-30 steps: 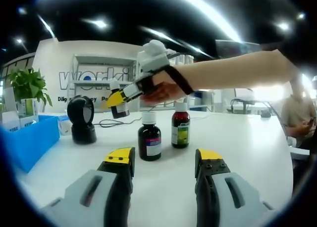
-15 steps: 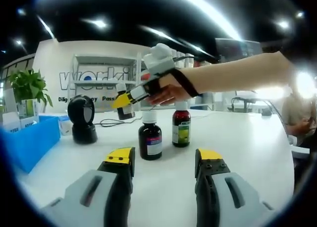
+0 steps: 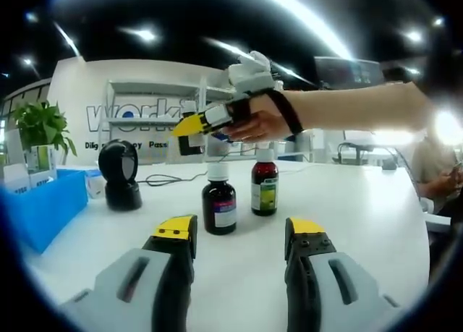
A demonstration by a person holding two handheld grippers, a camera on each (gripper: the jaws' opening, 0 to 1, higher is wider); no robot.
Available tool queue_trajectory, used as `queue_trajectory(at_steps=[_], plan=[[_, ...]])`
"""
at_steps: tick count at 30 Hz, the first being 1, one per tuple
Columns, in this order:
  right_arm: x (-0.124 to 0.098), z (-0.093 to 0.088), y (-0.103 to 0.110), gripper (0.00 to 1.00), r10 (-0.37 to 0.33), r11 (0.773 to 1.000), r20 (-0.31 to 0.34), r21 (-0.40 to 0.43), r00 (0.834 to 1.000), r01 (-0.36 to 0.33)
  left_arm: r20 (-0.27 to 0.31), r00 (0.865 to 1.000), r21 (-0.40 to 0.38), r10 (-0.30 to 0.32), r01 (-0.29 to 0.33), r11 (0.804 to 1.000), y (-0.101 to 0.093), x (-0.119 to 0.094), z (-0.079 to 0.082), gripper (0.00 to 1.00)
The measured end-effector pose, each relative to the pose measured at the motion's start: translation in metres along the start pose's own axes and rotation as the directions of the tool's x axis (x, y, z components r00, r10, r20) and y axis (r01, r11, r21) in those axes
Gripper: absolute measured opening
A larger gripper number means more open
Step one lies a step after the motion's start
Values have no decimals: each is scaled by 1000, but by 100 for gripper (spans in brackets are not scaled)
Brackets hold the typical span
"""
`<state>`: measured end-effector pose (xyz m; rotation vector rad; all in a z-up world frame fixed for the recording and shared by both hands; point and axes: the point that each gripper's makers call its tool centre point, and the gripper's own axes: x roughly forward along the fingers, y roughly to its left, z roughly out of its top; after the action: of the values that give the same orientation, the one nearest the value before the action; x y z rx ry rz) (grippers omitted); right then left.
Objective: Rotate the medicine bottle to make it face forward pick up the medicine bottle inspect the drug traceability code place the medicine on the table
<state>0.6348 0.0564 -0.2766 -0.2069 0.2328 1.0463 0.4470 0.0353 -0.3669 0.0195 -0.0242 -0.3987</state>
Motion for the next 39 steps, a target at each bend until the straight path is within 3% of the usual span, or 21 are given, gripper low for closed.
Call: queue_trajectory(at_steps=[11, 17, 31, 39], plan=[[-70, 34, -24, 30, -72, 997, 110, 8, 991, 72, -1, 1000, 4, 0, 0, 1000, 0, 0, 0, 39], [-107, 41, -43, 30, -134, 991, 151, 25, 979, 132, -2, 1000, 5, 2, -2, 1000, 0, 0, 0, 39], [-179, 5, -86, 30, -265, 964, 165, 79, 950, 255, -1, 1000, 4, 5, -5, 1000, 1, 0, 0, 39], [-207, -24, -98, 30, -317, 948, 165, 98, 934, 304, -7, 1000, 7, 7, -7, 1000, 2, 0, -1, 39]])
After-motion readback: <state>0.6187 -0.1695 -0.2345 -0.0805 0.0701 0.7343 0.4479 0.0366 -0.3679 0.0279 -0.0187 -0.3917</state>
